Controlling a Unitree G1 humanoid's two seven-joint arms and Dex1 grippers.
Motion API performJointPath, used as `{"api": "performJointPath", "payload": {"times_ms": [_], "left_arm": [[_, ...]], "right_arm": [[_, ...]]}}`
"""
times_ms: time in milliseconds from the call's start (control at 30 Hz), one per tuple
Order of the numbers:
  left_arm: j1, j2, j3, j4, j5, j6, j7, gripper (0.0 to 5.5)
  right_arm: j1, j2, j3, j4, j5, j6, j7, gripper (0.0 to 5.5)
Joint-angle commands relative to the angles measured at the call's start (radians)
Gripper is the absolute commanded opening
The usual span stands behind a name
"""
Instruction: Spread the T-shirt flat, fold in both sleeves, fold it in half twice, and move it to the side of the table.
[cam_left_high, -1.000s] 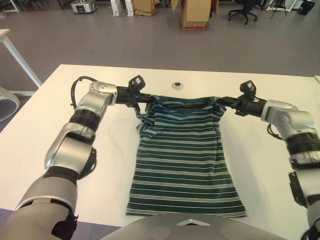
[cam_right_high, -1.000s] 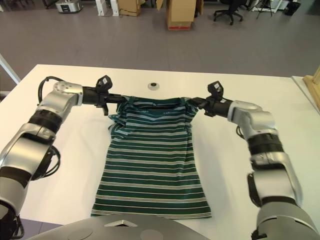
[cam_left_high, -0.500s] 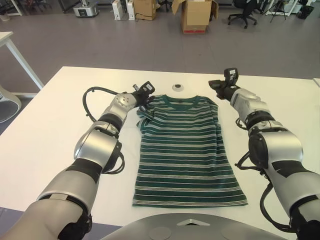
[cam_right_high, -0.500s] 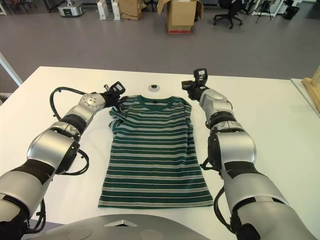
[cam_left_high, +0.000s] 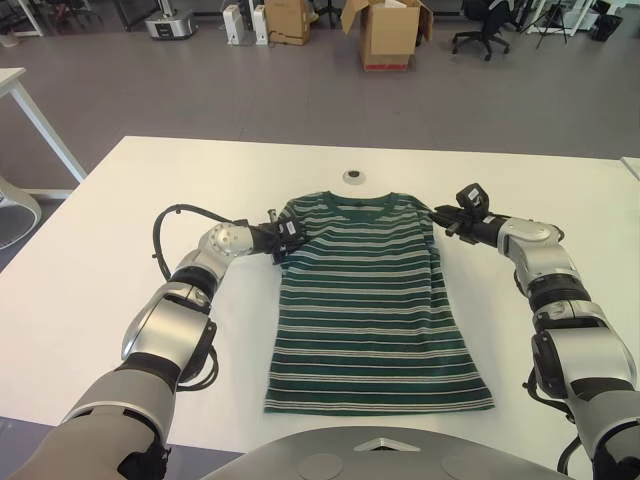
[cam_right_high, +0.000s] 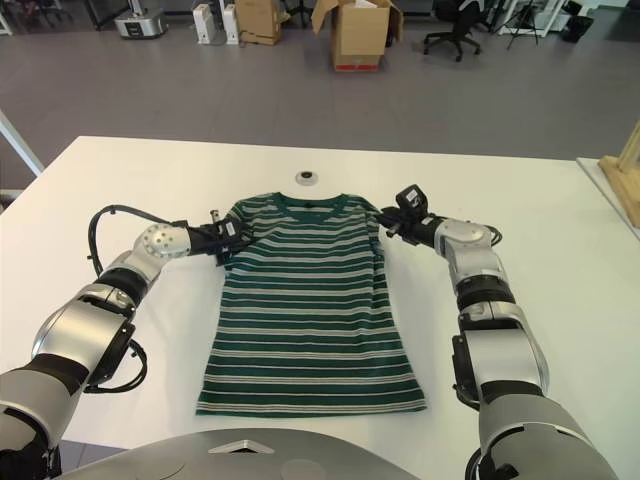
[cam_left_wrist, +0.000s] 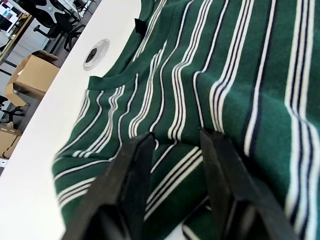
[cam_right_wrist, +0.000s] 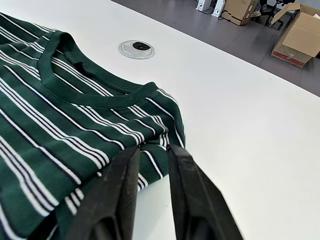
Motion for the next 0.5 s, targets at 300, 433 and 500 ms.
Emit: {"api": "performJointPath", "payload": {"times_ms": [300,433,500], "left_arm": [[0.038,0.095,-0.112,-0.001,0.168,-0.080,0.154,1.67],[0.043,0.118,-0.119,-0.002,0.187,-0.129,0.186,1.67],[0.050,0.116,-0.119,-0.002,0.191,-0.146,0.199,1.67]], "right_arm": [[-0.146,-0.012,0.286,0.262,-0.351,-0.028,-0.111,1.01],[-0.277,-0.034,0.331,0.342,-0.426,-0.114,-0.098,1.01],[-0.311,-0.034,0.324,0.354,-0.421,-0.180,-0.047,1.01]]}}
